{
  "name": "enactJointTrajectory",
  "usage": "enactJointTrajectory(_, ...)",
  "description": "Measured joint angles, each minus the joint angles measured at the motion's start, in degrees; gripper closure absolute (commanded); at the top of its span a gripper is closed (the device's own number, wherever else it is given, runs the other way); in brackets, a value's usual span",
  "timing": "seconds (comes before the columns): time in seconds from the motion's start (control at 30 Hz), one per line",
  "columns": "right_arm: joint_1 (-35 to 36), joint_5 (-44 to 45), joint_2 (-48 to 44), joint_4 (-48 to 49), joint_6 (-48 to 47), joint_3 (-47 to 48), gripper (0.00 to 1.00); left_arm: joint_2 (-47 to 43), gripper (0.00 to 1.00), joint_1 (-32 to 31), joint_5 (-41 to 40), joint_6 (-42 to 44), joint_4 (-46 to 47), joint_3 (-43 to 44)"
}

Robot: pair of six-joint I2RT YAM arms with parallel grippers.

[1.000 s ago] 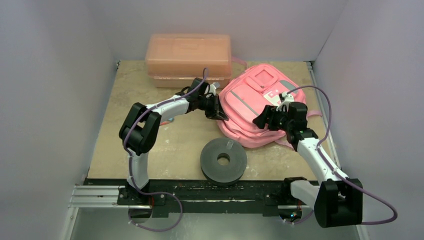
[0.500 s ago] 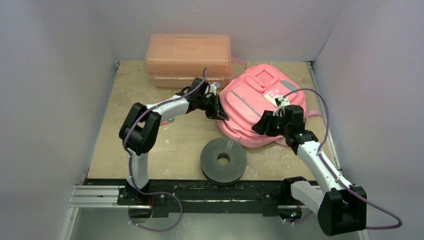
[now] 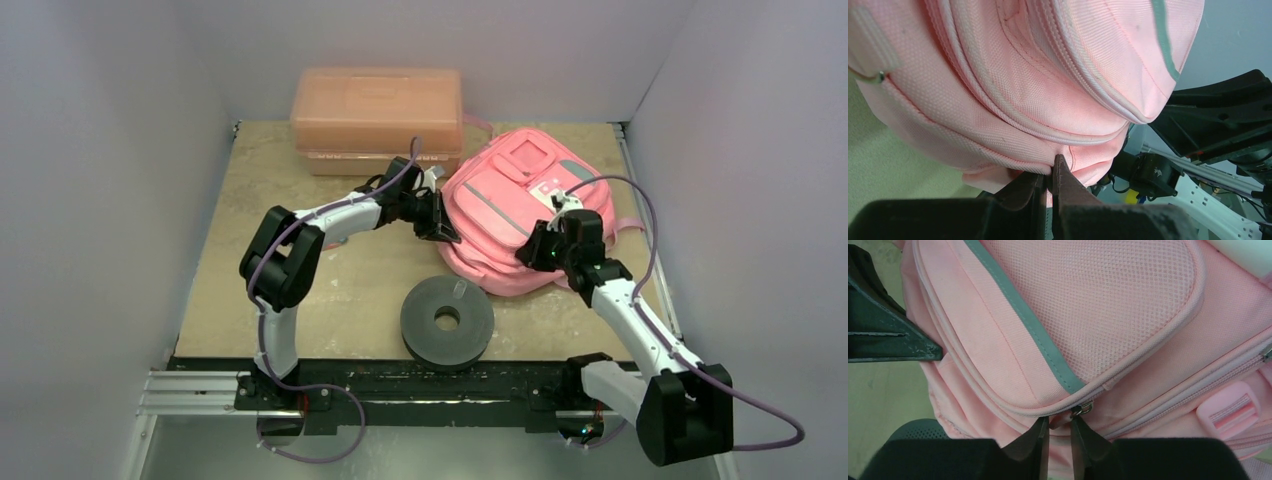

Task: Pack the student bag
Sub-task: Unzip the student bag at the center of the board.

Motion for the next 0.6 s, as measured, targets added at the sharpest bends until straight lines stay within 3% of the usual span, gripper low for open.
enactJointTrajectory(0.07, 0.3, 1.3, 0.4, -0.6, -0.3, 0.0, 1.0, 0.0, 1.0, 0.0, -0.2, -0.2, 0.1, -0.1)
enactJointTrajectory(0.33, 6.4, 9.1, 0.7, -6.0, 2.9, 2.6, 1.0, -0.5, 1.0, -0.1, -1.7, -1.4, 0.9, -1.3)
enactJointTrajectory(0.6, 19.4, 13.2, 0.3, -8.0, 9.2, 4.5, 1.0, -1.5, 1.0, -0.6, -2.5, -2.7, 3.0, -3.2)
